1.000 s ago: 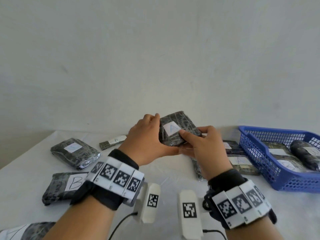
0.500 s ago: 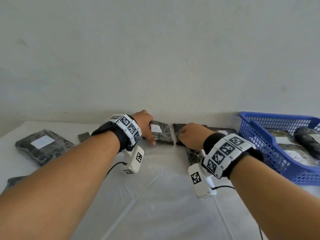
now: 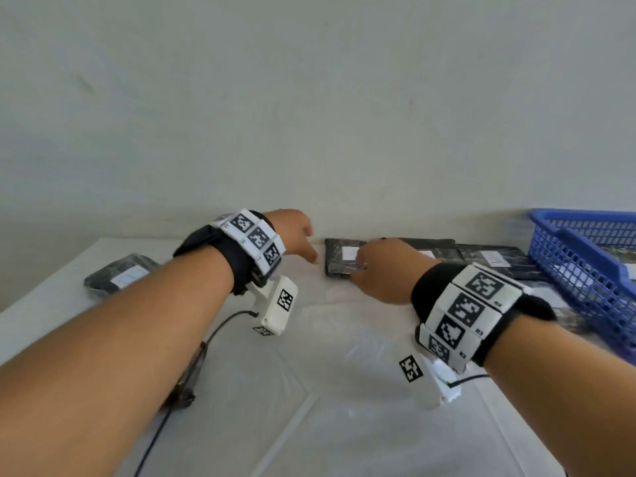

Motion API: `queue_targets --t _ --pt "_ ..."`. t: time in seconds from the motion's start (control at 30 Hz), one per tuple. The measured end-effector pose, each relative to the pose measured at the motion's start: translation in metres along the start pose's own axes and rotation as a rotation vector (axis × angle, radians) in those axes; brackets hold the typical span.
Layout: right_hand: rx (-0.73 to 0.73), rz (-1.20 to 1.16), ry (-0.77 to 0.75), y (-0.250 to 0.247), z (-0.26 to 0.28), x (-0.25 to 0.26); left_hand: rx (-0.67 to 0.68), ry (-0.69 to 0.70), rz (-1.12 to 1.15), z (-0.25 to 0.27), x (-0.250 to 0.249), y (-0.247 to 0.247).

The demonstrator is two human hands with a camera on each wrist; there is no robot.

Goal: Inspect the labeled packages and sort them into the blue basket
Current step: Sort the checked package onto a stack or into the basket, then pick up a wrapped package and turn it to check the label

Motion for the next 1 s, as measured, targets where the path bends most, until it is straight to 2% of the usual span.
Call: queue_targets --t 0.07,0.17,0.27,0.37,0.47,0.53,0.63,0.73,0.83,0.9,1.0 --pt "0.079 -0.002 -0.086 0.012 0.008 0.024 0.036 -0.118 -0.103 0.006 0.035 -0.004" --pt "0.199 0.032 -0.124 0.031 0.014 0.04 0.07 -0.256 -0.193 0.014 0.08 0.006" --pt "0.184 -0.012 -0.101 0.031 0.012 0.036 0.047 -0.299 -0.17 0.019 0.103 0.013" --pt "0.128 -0.088 -0.048 0.025 0.016 0.034 0.016 -0.269 -0.175 0.025 0.101 0.011" --pt "0.1 -0.144 -0.041 0.018 0.023 0.034 -0.033 -0.206 -0.119 0.041 0.08 -0.004" --pt "-0.059 -0.281 -0.043 -0.002 0.028 0.028 -0.088 -0.101 -0.069 0.055 0.06 -0.022" --pt "-0.349 -0.605 -0.002 -0.046 0.049 0.013 -0.214 0.079 0.082 0.092 0.02 -0.057" --pt "-0.498 -0.903 -0.013 -0.08 0.075 -0.002 -0.321 0.317 0.282 0.136 -0.026 -0.09" --pt "-0.642 -1.198 -0.098 -0.105 0.115 -0.016 -0.414 0.434 0.396 0.174 -0.058 -0.113" --pt "-0.711 -1.308 -0.154 -0.114 0.144 -0.026 -0.477 0.478 0.59 0.192 -0.07 -0.121" --pt "-0.75 -1.404 -0.182 -0.112 0.177 -0.036 -0.495 0.494 1.095 0.206 -0.075 -0.113"
Point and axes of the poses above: each hand's wrist, its own z-axis away from the middle knuckle, its own y-axis out of the palm, x = y × z, the point moved 6 cm from there along -z, towards the middle knuckle, and after that the axes turned 3 degrees about -z, right-handed, at the moved point
